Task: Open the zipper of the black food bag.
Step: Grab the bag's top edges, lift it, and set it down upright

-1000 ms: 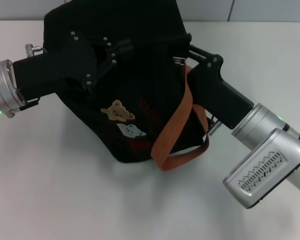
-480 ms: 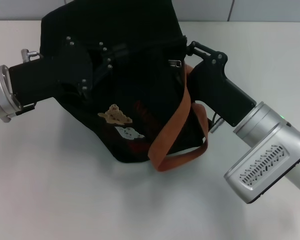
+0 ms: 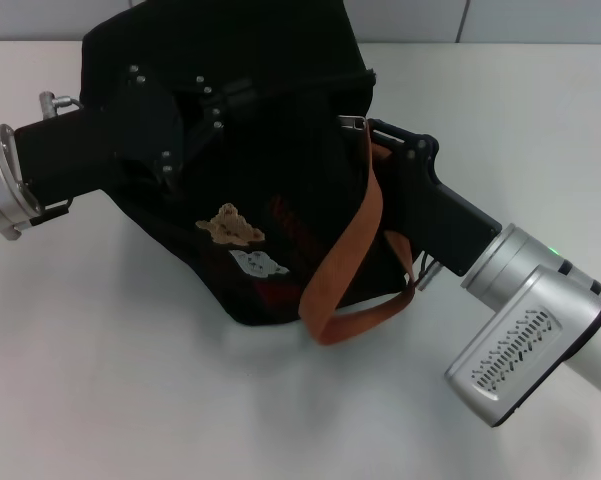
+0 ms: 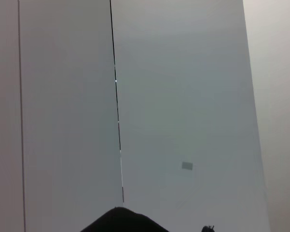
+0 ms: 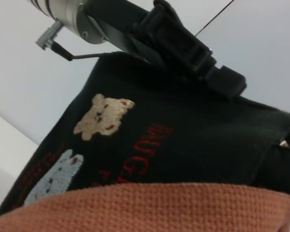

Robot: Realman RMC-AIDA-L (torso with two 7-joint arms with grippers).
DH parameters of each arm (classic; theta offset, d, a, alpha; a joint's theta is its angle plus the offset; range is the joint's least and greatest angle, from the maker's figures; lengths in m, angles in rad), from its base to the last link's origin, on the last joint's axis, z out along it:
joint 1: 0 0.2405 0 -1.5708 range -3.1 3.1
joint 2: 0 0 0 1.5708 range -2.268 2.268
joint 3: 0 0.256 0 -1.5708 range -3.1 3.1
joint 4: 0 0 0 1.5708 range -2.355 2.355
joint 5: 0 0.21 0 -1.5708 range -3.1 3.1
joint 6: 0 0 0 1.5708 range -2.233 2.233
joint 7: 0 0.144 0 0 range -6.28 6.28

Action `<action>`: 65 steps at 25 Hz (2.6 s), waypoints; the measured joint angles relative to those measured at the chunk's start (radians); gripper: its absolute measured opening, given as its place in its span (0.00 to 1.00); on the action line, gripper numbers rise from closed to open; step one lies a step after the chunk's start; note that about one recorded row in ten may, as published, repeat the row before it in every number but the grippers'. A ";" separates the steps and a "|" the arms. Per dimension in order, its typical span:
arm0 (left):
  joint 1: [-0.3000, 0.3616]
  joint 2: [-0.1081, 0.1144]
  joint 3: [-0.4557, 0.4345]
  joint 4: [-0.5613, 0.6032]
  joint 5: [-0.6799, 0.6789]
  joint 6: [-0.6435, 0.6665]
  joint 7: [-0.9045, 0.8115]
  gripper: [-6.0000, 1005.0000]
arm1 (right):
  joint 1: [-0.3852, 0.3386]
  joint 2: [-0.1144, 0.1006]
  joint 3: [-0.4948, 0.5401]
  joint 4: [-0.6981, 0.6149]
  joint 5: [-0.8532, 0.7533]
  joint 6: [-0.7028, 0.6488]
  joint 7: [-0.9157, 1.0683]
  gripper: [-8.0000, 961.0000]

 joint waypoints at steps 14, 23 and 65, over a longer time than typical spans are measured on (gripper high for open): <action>0.002 0.007 -0.018 0.000 -0.038 0.011 -0.001 0.03 | -0.003 0.000 0.008 0.004 0.000 -0.009 0.023 0.43; 0.001 0.013 -0.068 0.000 -0.041 0.050 -0.006 0.03 | -0.004 0.000 0.008 0.004 -0.003 -0.032 0.025 0.43; 0.000 0.007 -0.061 -0.001 -0.041 0.078 -0.008 0.03 | 0.039 0.000 0.068 0.010 -0.031 0.043 0.063 0.43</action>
